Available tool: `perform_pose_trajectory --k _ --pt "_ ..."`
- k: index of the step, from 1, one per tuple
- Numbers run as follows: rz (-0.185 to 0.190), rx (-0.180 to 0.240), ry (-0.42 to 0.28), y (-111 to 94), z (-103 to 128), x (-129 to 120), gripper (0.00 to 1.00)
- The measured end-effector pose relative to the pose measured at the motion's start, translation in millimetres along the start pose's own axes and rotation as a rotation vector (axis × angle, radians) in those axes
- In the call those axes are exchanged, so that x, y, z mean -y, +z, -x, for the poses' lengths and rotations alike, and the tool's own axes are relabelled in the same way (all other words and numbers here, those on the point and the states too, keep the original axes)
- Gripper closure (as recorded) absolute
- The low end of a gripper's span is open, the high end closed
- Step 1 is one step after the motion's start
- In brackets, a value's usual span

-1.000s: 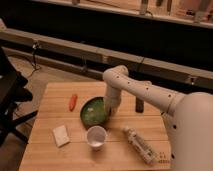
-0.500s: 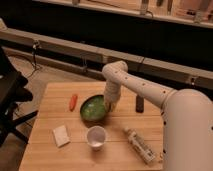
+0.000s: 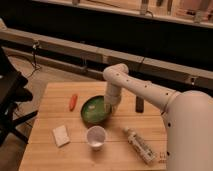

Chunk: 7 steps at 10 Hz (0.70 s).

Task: Drag the ceramic bowl in a circle

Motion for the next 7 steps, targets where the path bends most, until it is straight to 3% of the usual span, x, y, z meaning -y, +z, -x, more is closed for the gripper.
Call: perform_pose_trajectory --k 5,7 --pt "-0.024 0.020 0.174 -17 -23 -74 1.00" --pt "-0.024 0.015 0.214 -30 -39 -79 1.00"
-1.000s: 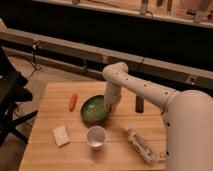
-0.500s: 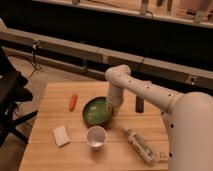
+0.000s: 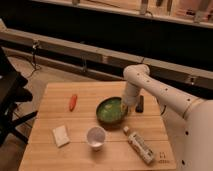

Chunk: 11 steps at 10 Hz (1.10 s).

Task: Drag the ceramic bowl in a circle

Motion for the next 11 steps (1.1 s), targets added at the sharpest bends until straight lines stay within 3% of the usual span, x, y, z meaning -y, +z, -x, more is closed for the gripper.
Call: perform_pose_trajectory --k 3,4,9,11 --pt "0.005 -0.002 -0.006 -10 -19 29 0.95" --pt "0.006 -0.006 -0.017 -9 -20 34 0.99" --pt "0.004 -0.017 -0.029 -3 7 19 1.00" --pt "-0.006 -0.024 -0.035 -5 3 29 1.00"
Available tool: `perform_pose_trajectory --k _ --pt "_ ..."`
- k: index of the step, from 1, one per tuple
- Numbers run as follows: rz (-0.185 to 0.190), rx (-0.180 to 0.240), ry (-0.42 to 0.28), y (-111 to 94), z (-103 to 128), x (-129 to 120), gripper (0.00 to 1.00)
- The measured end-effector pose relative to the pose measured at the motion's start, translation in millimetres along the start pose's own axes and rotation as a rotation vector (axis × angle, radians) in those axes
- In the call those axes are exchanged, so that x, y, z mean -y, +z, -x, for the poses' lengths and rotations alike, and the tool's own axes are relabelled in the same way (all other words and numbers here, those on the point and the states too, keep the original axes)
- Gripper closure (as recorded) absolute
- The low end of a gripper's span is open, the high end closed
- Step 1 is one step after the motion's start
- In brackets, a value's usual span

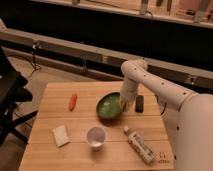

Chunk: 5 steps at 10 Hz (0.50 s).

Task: Drag the ceramic bowl in a circle

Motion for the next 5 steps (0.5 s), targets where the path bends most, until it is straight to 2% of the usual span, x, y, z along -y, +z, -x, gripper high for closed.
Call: perform_pose_trajectory --k 2,5 --pt "0.004 -0.005 -0.013 0 1 3 1.00" --pt "0.003 -0.010 -0.024 4 17 0 1.00"
